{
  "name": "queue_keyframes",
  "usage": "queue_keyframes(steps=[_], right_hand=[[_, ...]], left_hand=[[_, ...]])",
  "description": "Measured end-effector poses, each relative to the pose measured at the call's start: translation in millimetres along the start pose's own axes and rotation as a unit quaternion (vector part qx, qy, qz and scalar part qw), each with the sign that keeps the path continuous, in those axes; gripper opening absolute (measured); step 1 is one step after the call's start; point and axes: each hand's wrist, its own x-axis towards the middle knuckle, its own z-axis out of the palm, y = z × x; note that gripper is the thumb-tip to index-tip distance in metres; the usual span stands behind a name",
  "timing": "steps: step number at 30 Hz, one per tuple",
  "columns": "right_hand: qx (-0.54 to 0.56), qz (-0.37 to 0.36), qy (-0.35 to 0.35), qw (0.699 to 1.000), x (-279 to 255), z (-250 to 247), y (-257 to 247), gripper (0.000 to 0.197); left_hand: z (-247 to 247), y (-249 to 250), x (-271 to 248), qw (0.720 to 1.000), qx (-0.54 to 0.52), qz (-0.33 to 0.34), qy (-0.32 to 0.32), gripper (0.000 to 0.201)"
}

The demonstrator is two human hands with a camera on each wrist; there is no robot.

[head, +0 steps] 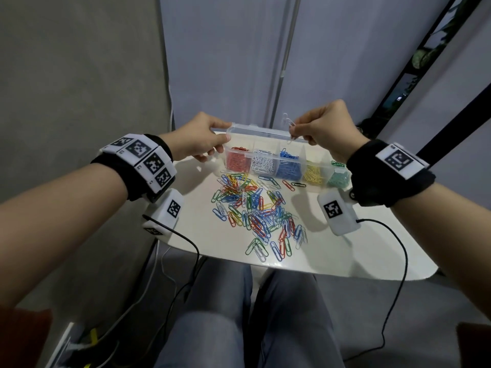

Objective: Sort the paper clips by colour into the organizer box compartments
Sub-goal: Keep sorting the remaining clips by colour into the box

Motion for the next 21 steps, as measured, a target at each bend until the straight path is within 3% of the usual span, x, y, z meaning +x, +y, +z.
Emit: queue_keyframes(steps=[9, 15, 21], right_hand=[[-0.068, 0.011, -0.029, 0.997, 9.7, 36.9, 4.6, 0.007], [-0.093, 0.021, -0.02, 0.995, 11.9, 32.4, 15.3, 0.012], [-0.137, -0.021, -0.039, 0.99, 4.4, 23.9, 8.4, 0.019]], left_hand=[[-0.4, 1.6, -0.6, 1.0, 0.004, -0.002, 0.001, 0.049], [-0.2, 2.6, -0.5, 1.0, 0.01, -0.003, 0.001, 0.049], [-0.1, 2.8, -1.4, 1.0, 0.007, 0.0, 0.002, 0.049]])
